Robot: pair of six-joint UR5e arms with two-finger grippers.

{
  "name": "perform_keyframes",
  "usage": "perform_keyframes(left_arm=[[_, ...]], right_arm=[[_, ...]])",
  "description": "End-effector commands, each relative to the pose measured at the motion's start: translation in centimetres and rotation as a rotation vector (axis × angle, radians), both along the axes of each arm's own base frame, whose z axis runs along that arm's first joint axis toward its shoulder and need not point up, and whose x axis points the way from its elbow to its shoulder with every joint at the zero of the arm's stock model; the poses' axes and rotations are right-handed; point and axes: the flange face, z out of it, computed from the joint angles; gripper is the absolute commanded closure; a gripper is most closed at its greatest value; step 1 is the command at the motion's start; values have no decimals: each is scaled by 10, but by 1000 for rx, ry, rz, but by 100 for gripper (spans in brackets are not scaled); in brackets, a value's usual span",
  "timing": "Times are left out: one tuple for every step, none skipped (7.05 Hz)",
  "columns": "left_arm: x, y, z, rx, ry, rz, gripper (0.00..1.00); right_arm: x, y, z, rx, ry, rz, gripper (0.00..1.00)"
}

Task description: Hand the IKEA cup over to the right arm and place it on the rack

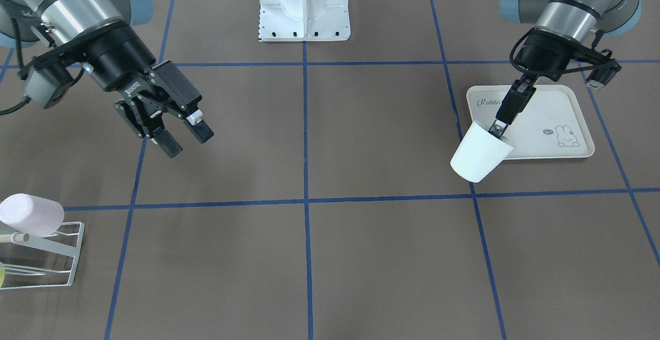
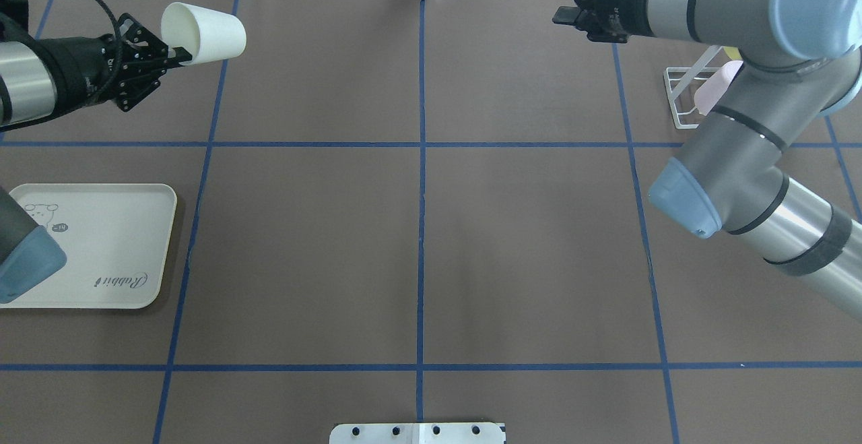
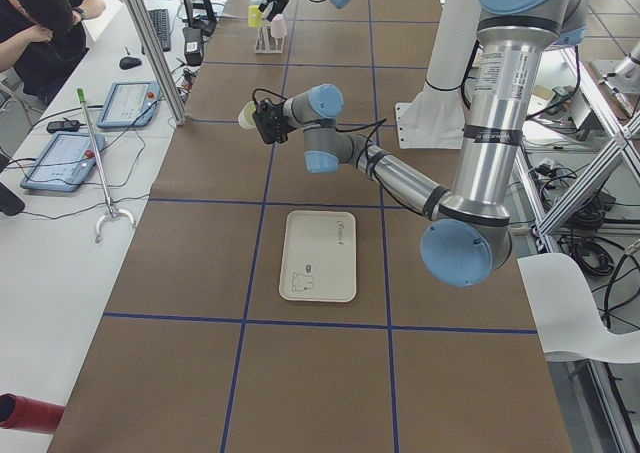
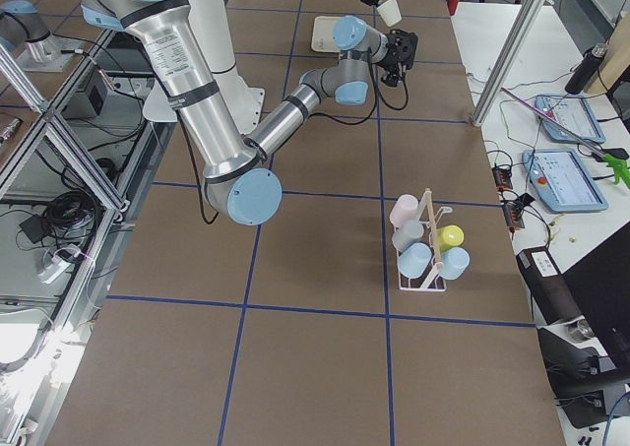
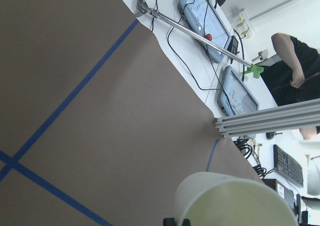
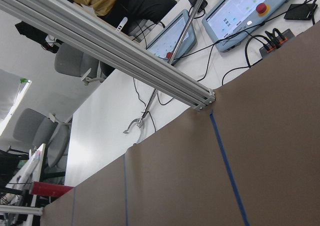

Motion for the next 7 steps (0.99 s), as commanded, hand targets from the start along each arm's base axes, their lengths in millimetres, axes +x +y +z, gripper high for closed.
perform_keyframes(left_arm=[[23, -17, -54, -81, 243, -22, 100], [32, -7, -72, -53, 377, -7, 100], [39, -5, -89, -51, 517, 4, 100], [54, -5, -99, -59, 649, 7, 100], [65, 4, -91, -47, 764, 18, 100], [72, 5, -76, -56, 839, 37, 100], [74, 6, -67, -51, 892, 62, 100]], right_arm=[[-10, 16, -14, -31, -170, 17, 0], [-12, 21, -20, -25, -229, 23, 0], [-19, 30, -23, -30, -285, 30, 0], [-31, 43, -27, -19, -336, 31, 0], [-51, 60, -29, -11, -371, 31, 0], [-67, 73, -35, -16, -388, 29, 0], [-81, 83, -42, -18, -404, 30, 0]])
